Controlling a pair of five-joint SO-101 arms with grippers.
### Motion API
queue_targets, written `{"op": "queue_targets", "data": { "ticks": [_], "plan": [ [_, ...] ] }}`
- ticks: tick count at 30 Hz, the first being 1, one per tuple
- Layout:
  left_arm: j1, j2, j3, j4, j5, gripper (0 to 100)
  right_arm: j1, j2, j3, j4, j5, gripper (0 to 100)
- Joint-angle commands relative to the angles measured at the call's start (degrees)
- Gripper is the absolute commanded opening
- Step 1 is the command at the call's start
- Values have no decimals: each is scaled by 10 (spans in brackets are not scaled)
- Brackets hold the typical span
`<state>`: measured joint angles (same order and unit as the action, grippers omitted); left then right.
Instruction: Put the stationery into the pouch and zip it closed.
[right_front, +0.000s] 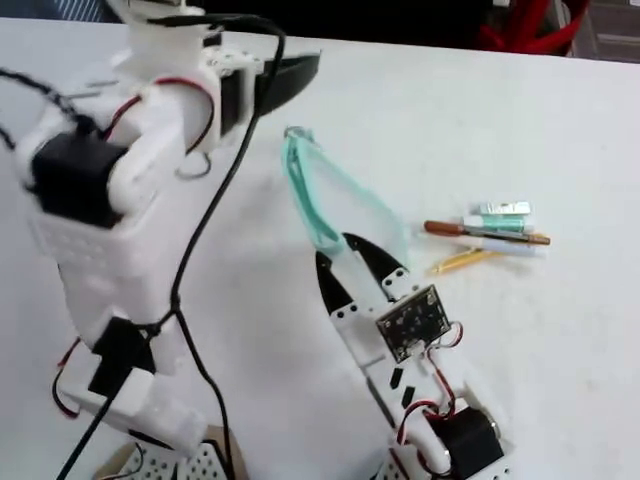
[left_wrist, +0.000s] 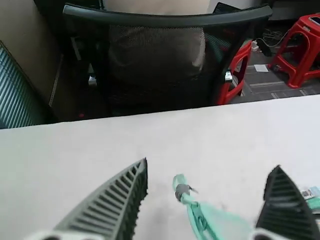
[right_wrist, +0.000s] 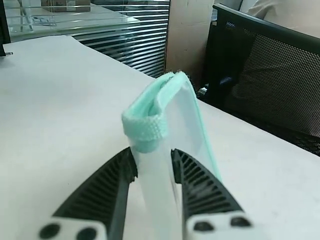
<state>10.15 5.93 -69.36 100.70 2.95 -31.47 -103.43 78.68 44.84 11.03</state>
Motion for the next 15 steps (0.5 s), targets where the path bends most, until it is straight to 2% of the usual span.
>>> {"op": "queue_targets", "data": {
  "ticks": [1,4,7,10,15],
  "plan": [
    [-29,-11,-6,20,-6,354,31,2,11,4,-7,18],
    [-74,-41,56,18,-6,354,51,2,11,-7,-10,18],
    [-80,-102,141,19,-17,356,56,2,11,-8,-7,18],
    [-77,-206,229,18,-63,357,57,2,11,-7,-6,18],
    [-82,-400,367,3,-100,358,56,2,20,-10,-6,18]
  ]
}}
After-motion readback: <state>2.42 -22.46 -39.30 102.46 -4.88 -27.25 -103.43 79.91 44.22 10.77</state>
